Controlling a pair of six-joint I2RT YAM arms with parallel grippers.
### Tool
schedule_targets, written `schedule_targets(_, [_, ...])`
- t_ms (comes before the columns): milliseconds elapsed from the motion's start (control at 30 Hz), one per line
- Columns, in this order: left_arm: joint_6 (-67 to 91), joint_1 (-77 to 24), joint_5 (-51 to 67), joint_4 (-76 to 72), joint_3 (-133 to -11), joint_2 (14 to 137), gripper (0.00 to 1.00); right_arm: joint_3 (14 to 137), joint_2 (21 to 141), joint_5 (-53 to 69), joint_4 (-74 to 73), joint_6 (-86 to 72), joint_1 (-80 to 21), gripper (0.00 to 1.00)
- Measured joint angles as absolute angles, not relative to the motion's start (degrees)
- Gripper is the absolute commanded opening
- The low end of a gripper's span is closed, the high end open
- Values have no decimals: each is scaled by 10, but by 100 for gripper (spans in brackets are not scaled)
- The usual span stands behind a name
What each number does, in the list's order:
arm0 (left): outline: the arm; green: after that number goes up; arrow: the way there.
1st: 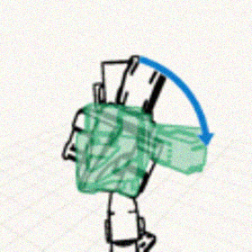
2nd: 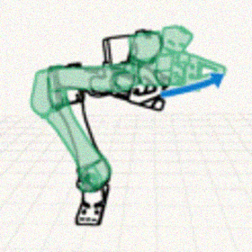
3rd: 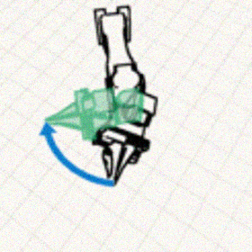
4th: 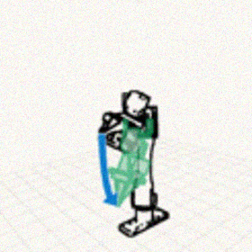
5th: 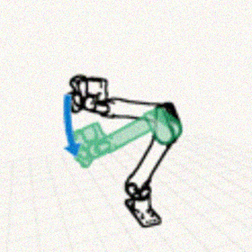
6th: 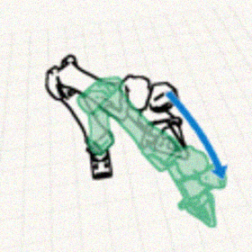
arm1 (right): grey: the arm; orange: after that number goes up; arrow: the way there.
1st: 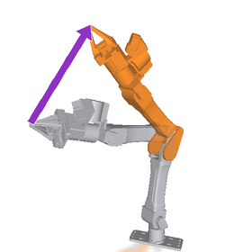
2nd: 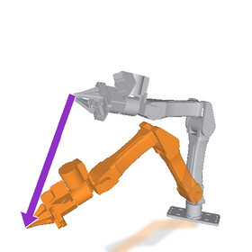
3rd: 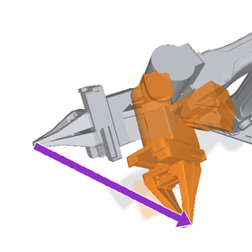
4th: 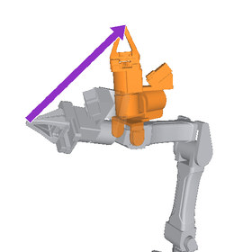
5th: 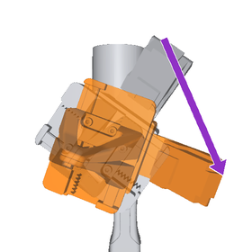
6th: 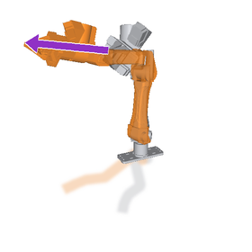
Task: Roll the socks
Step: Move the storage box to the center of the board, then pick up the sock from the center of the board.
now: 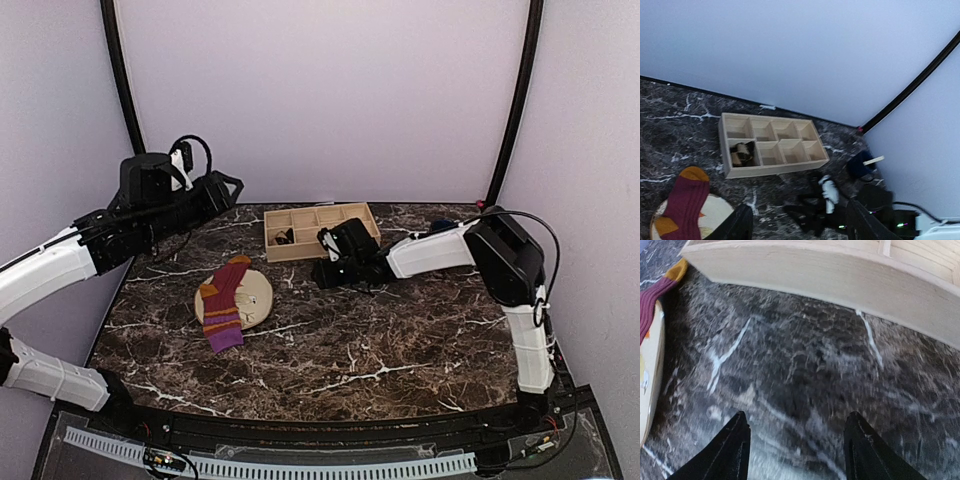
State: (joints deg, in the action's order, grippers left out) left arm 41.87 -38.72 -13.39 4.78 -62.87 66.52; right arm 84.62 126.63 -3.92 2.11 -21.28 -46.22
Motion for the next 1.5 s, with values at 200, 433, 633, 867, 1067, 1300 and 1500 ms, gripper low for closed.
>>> schedule_targets(200, [302, -387, -172, 79, -568, 747, 66, 713, 1140, -61, 66, -211, -497, 60])
schedule_targets(433, [283, -387, -180, 193, -554, 858, 67, 559, 1061, -65, 118, -223, -539, 62])
schedule_targets(633, [303, -388, -171, 281, -553, 865, 69, 495, 1037, -65, 134, -236, -555, 63])
schedule_targets(867, [323, -406, -160, 371, -569, 882, 69, 462, 1012, -63, 171, -250, -570, 63])
schedule_targets(1067, [335, -447, -152, 413, -595, 920, 70, 437, 1002, -60, 191, -257, -575, 63])
schedule_targets(1300, [347, -472, -154, 445, -616, 959, 70, 413, 983, -59, 204, -261, -576, 63])
schedule_targets(1500, [352, -472, -157, 456, -616, 973, 69, 408, 979, -58, 214, -263, -576, 63])
